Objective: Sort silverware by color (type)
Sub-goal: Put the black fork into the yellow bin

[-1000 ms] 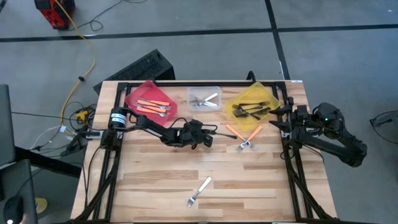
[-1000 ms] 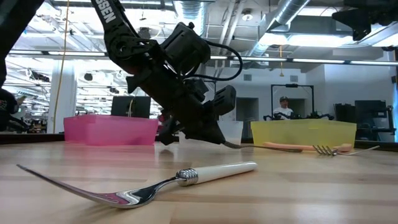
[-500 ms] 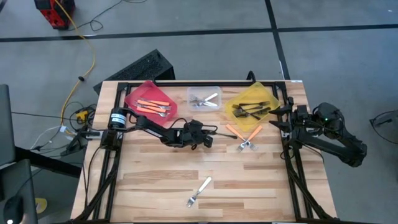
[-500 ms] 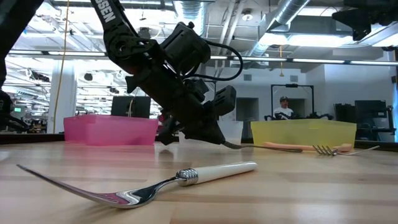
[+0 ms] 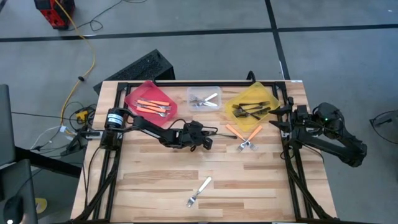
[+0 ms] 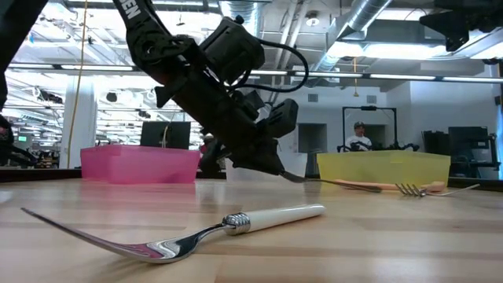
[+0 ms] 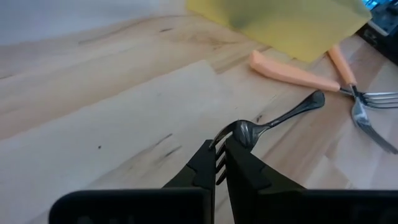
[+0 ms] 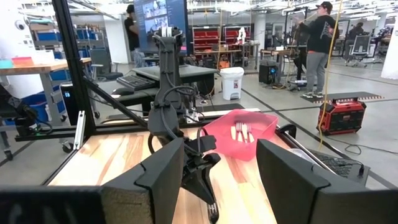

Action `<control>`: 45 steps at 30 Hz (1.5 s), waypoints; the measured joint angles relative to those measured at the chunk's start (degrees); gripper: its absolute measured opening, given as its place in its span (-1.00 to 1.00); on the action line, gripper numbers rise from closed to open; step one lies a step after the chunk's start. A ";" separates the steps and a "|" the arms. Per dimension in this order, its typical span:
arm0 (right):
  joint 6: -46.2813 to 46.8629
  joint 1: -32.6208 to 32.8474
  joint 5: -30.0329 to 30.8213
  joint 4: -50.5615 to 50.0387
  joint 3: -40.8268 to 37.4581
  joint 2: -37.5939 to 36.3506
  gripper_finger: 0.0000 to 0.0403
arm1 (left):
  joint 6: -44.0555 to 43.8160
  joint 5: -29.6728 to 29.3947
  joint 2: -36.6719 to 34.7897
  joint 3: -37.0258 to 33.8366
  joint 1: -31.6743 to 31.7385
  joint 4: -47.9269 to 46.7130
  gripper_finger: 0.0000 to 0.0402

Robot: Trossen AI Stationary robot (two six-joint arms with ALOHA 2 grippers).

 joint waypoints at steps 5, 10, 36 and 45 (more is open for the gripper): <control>0.02 0.00 0.00 0.01 0.00 0.00 0.12 | 0.42 -0.14 -1.40 -0.04 -0.04 -2.18 -0.98; 0.06 0.00 0.02 0.03 -0.02 0.00 0.12 | 1.11 -0.48 -2.75 -0.05 -0.22 -4.27 -0.98; 0.05 0.00 0.02 0.22 -0.16 0.00 0.12 | 4.28 -7.70 -13.69 -0.13 -3.03 -14.92 -0.99; 0.35 0.00 1.38 0.76 -0.61 1.36 0.12 | 10.61 -7.68 -18.43 -0.11 -4.30 -15.63 -0.98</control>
